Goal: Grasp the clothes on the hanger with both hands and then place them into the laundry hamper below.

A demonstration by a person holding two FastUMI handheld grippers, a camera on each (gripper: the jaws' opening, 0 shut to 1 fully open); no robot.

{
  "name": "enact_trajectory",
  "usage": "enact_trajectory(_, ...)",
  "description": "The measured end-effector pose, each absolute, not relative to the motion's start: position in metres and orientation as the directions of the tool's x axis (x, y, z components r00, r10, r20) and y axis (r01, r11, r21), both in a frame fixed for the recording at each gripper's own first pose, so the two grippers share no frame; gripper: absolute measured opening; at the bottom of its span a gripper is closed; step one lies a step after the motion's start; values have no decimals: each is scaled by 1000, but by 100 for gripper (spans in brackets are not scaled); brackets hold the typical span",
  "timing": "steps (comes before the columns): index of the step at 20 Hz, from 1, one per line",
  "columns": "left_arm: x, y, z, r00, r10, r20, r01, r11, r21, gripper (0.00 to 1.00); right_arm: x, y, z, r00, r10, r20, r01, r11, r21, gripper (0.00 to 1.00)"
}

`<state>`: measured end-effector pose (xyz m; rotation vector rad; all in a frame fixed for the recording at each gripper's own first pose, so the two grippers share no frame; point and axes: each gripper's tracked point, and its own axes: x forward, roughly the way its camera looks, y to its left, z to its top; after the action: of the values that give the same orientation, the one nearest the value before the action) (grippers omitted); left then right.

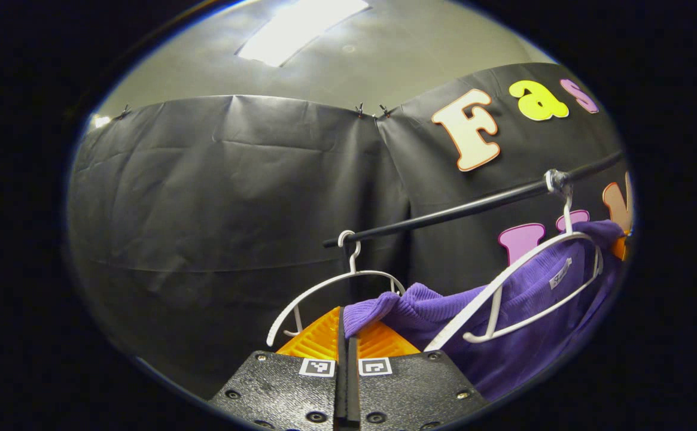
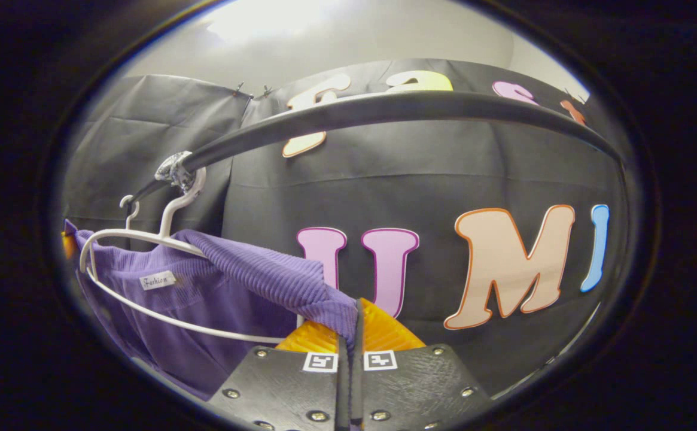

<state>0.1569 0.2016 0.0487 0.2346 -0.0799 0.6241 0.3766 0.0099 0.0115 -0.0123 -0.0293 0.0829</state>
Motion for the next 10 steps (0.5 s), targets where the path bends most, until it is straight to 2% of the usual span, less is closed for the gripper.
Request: enact_trajectory(10, 173, 195, -12, 840, 542, 34, -537, 819, 203, 0, 387, 12, 7, 998, 67, 19, -67, 998, -10, 1)
